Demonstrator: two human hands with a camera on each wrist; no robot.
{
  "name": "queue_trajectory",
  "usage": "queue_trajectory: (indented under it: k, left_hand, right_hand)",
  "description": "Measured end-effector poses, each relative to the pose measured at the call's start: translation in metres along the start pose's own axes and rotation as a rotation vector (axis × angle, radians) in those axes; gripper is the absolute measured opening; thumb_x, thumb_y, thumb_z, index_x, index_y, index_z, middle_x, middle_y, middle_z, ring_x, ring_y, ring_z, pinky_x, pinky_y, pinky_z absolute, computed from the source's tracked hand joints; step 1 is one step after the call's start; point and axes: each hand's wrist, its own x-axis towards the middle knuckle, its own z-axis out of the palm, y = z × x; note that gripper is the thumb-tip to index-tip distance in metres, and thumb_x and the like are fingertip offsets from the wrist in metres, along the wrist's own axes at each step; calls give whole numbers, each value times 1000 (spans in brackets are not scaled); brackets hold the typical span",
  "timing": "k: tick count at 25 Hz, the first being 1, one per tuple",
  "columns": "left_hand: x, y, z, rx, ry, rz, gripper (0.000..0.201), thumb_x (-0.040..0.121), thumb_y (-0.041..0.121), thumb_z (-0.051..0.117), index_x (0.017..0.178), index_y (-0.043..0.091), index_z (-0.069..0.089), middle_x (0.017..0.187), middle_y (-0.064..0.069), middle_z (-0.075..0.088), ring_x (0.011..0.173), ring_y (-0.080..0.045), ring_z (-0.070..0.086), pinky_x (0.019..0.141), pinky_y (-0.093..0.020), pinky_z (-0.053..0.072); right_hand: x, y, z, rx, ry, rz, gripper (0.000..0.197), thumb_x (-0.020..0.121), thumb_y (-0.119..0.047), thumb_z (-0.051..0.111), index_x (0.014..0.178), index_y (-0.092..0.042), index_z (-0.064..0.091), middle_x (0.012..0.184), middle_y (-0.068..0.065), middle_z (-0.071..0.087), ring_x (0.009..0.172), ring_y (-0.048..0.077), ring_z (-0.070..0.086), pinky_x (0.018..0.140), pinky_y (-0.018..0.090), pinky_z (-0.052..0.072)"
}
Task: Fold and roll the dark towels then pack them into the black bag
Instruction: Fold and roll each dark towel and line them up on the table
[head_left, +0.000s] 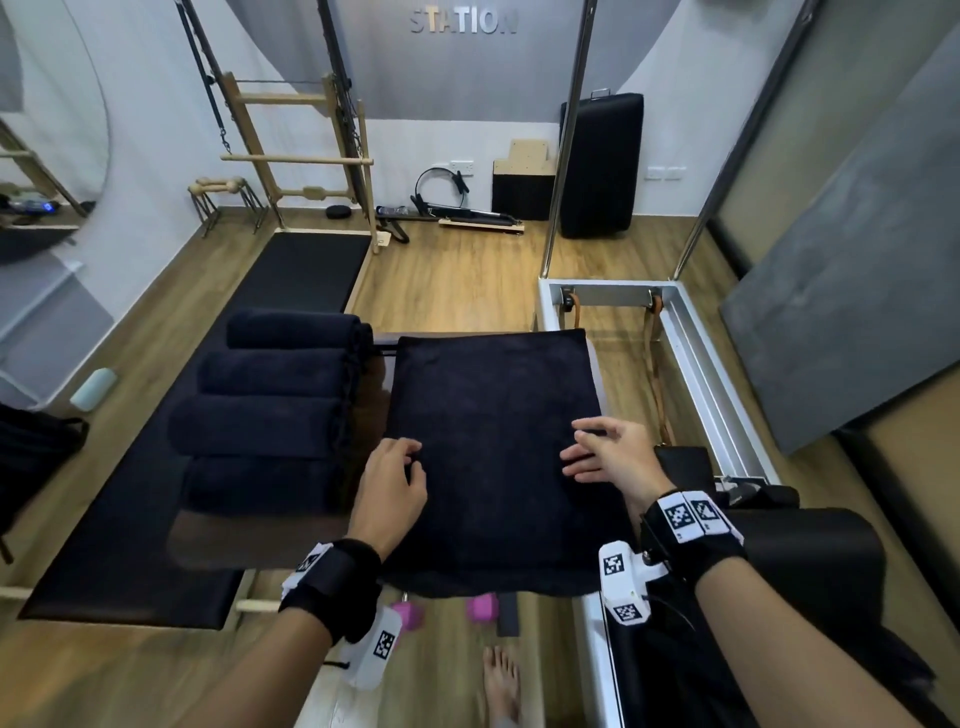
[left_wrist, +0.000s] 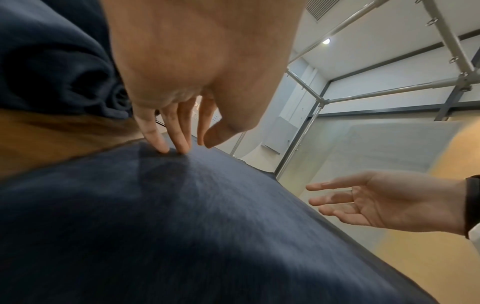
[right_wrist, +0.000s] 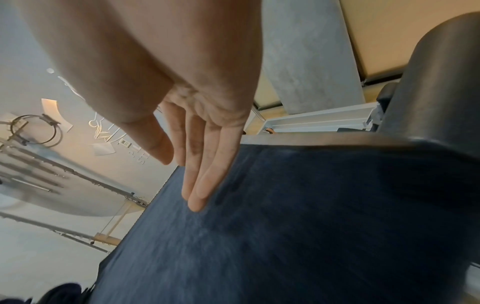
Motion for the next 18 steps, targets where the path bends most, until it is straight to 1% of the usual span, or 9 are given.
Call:
queue_trajectory:
  k: [2,4,7,9,11,12,14,16,18]
  left_hand:
    - [-27,-8,-7,31,0,-12,23,99,4,62,121,3,69,117,-6,62,111,-24,62,100,-40,51]
    - [-52,-13,-16,73,-5,-39,23,99,7,63,121,4,69,117,-5,60,113,-25,59,99,-42,51]
    - [-82,-18,-26,169,-7,-46,22,99,14,66,120,8,67,115,-5,60,114,-26,57,94,-45,51]
    - [-95,-23,-27,198,-5,-47,20,98,18,70,116,9,67,113,-5,59,112,-27,56,92,-47,50]
    - [-102,-25,-25,194,12,-56,17,98,19,72,109,8,67,110,-6,58,109,-28,57,91,-49,49]
    - [-103,-25,-24,192,21,-61,14,99,19,71,105,7,67,108,-6,57,108,-28,57,90,-49,49]
    - [-101,-24,-23,230,18,-61,11,101,19,68,99,8,67,105,-6,57,107,-29,58,88,-48,47]
    - [-96,-21,-21,296,11,-51,12,103,21,64,97,12,66,104,-4,57,106,-29,58,88,-47,45]
    - [-88,-14,-22,271,62,-15,12,103,23,63,94,14,64,99,-1,56,100,-28,59,85,-48,47]
  right_hand:
    - [-27,17,-1,-72,-1,-14,17,105,-6,56,120,2,62,90,28,73,61,31,69,53,32,54]
    - [-51,35,-5,-162,25,-31,14,103,-4,60,113,4,63,76,23,72,49,28,64,42,28,48]
    - [-74,61,-17,-303,93,-29,10,96,-4,68,104,0,63,61,17,70,39,27,58,36,26,39]
    - [-82,75,-26,-394,141,-26,14,93,-7,73,99,-6,61,57,15,70,38,28,59,37,25,40]
    - [-85,85,-31,-459,180,-30,17,92,-10,76,96,-9,59,54,13,69,37,28,60,44,25,46]
    - [-85,88,-32,-465,197,-29,17,92,-11,75,94,-9,59,54,12,69,37,27,60,48,27,48]
    - [-83,91,-32,-477,219,-35,13,94,-12,73,88,-8,63,52,11,68,38,27,60,52,31,51]
    - [-78,86,-32,-475,192,-40,14,98,-11,68,86,-5,65,53,11,69,38,26,57,54,33,54]
    - [-71,71,-30,-409,145,-63,15,101,-11,64,89,-1,64,55,12,69,37,22,52,51,33,51]
